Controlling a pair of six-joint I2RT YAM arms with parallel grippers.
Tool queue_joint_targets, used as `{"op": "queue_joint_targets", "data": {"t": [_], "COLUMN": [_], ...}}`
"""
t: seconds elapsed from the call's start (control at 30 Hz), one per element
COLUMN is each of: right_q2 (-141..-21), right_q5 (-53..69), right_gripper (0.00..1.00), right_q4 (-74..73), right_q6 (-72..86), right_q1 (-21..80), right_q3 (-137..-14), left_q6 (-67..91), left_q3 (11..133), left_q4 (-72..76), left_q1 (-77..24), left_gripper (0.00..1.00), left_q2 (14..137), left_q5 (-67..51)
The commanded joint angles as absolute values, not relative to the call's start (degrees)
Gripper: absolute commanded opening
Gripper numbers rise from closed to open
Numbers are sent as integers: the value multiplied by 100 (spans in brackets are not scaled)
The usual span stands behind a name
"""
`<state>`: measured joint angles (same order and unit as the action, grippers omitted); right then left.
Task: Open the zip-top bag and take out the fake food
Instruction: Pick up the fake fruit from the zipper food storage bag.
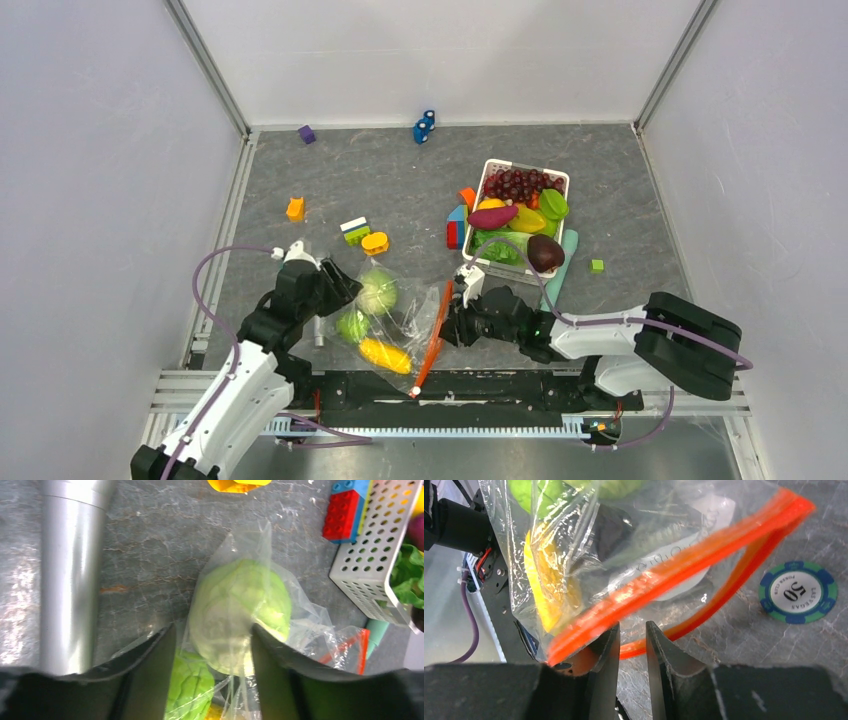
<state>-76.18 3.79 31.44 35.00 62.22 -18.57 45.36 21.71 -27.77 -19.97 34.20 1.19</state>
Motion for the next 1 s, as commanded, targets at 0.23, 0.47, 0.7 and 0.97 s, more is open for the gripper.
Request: {"op": "queue_joint_targets", "data": {"t": [0.23,0.47,0.7,0.97], "right_q2": [-7750,-8116,-8417,-8578], "right_q5": [228,149,35,-31], "right_gripper": [35,40,51,81], "right_q4": [3835,3977,4053,3673], "right_q6": [3643,3559,3548,3420], "right_q1": [6457,6574,6583,6609], "right_q3": [-1674,-1968,-2355,-2829], "left_q6": [4762,4877,4879,4874], "left_q3": [1795,1570,1529,1527], "left_q4": [-2385,-2153,-2132,-2080], "left_q1": [-2009,-2012,-2016,-2020], "left_gripper": [7,2,2,2], "left_q2": [3384,3437,3447,3475], "left_q5": [-560,-709,-725,-780]}}
